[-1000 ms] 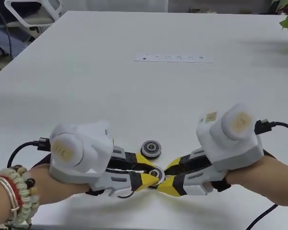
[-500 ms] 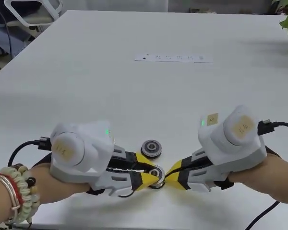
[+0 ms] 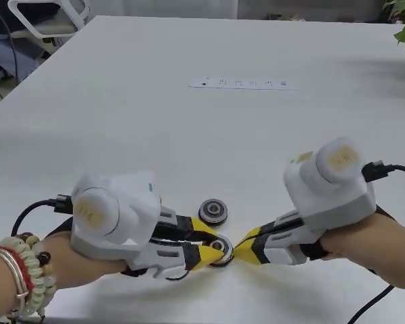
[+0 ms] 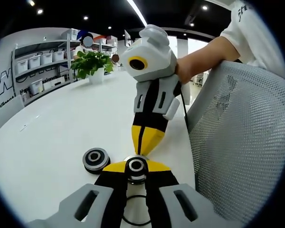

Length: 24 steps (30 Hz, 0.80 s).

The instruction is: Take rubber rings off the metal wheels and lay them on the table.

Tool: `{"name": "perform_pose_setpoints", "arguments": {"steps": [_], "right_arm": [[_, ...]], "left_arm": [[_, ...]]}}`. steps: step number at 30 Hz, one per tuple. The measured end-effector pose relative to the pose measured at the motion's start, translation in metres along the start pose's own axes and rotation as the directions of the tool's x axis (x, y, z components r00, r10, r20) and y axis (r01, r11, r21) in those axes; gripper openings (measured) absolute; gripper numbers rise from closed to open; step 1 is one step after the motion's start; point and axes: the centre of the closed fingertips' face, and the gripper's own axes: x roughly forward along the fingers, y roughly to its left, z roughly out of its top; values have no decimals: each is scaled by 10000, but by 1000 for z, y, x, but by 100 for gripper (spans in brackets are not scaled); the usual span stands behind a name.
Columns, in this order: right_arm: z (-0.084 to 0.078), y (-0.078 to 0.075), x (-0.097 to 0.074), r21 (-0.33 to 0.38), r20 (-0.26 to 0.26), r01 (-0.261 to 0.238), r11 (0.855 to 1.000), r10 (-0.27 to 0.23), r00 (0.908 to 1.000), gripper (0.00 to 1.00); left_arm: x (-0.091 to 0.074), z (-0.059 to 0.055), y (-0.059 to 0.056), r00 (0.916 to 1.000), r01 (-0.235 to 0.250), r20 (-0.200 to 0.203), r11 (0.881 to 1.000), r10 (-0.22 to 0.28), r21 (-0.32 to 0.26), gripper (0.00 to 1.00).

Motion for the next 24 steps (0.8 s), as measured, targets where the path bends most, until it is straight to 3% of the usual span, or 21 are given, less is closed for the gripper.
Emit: {"name": "perform_pose_setpoints", "arguments": {"steps": [5, 6, 7, 15, 24], "right_arm": [[4, -1, -3, 806, 342, -189, 9966, 161, 9993, 0], [11, 2, -3, 1009, 772, -391, 9941, 313, 9965, 0], [9, 0, -4, 980, 565, -293, 9948, 238, 9981, 0], [12, 5, -4, 1141, 648, -396, 9927, 323, 9974, 0], [16, 10, -4, 834, 661, -469, 9954, 414, 9970, 0]], "left_arm": [[0, 0, 0, 10000, -15, -5, 10000, 15, -3, 8], [0, 0, 0, 10000, -17, -3, 10000, 17, -4, 8], [0, 0, 0, 10000, -25, -6, 10000, 25, -7, 8], [0, 1, 0, 10000, -29, 32, 10000, 29, -25, 8], [0, 1, 0, 10000, -28, 45, 10000, 28, -40, 8]]}}
